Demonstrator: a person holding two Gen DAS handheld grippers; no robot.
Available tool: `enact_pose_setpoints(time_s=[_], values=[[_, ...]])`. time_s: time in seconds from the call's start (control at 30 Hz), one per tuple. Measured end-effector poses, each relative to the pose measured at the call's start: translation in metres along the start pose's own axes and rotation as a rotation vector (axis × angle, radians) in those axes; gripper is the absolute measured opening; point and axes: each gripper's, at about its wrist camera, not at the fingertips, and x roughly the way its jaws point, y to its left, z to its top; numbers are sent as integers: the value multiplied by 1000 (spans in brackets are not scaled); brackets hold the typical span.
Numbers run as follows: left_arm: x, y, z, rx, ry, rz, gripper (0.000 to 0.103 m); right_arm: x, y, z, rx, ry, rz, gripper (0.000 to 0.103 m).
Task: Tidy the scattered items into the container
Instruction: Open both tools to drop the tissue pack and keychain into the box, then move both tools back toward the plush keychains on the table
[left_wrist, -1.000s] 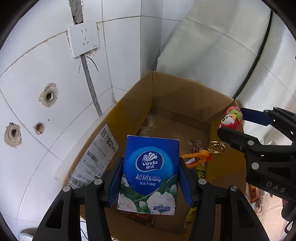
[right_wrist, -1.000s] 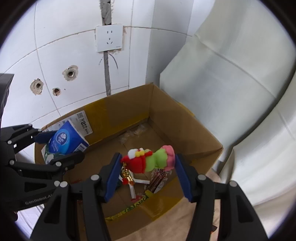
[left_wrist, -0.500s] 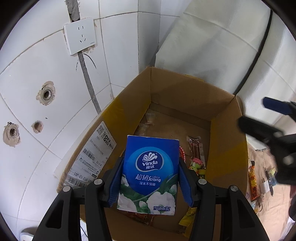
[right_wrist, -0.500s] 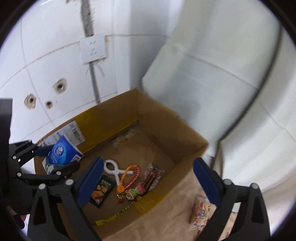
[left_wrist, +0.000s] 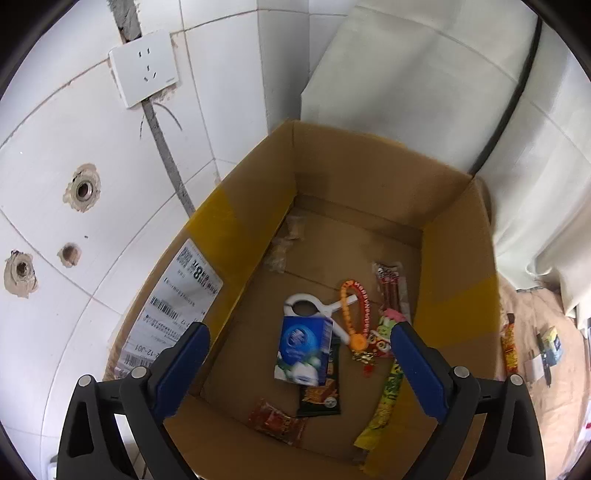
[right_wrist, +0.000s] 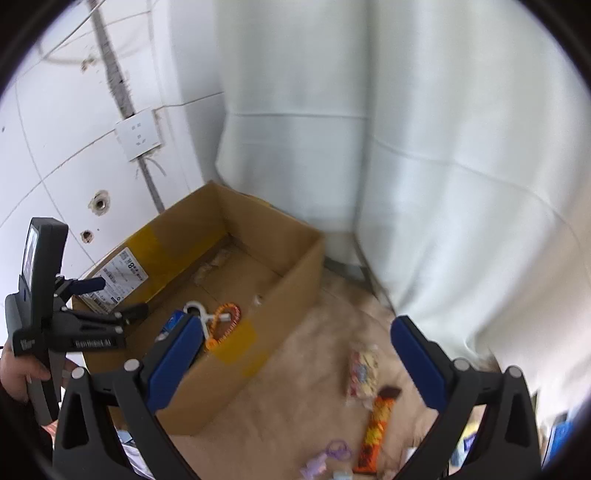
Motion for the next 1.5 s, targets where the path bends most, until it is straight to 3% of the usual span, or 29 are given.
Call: enact_pose_setpoints(time_s=[0.17,0.4,0.73,0.8,0.9,1.07,1.2,1.33,1.5], values=[[-24,-23,7,44,-44,-66,99,-22,-32,-15,36,-13,-67,103],[-66,-85,18,149,-122,-173,100,-58,-83,-34,145,-45,-115,103],[-76,-178,-1,233,-126,-282,101,-97,-139,-76,238,-44,-228,103],[-69,-195,-11,263,-97,-294,101,-99,-147,-86,261,-30,-249,103],[-57,-214,-26,295,-63,-255,101,-95,-153,-103,265,10,-277,103],[-30,-230,-61,320,-20,-289,101,-78,-138,-132,207,36,-315,103],[-11,-230,-88,317,-4,-276,101,-56,-128,-158,242,100,-294,103],[15,-237,-108,363,71,-247,101,-45,-123,-182,262,104,-289,103],[33,-237,-127,390,45,-262,101,-23,-118,-202,269,174,-234,103]])
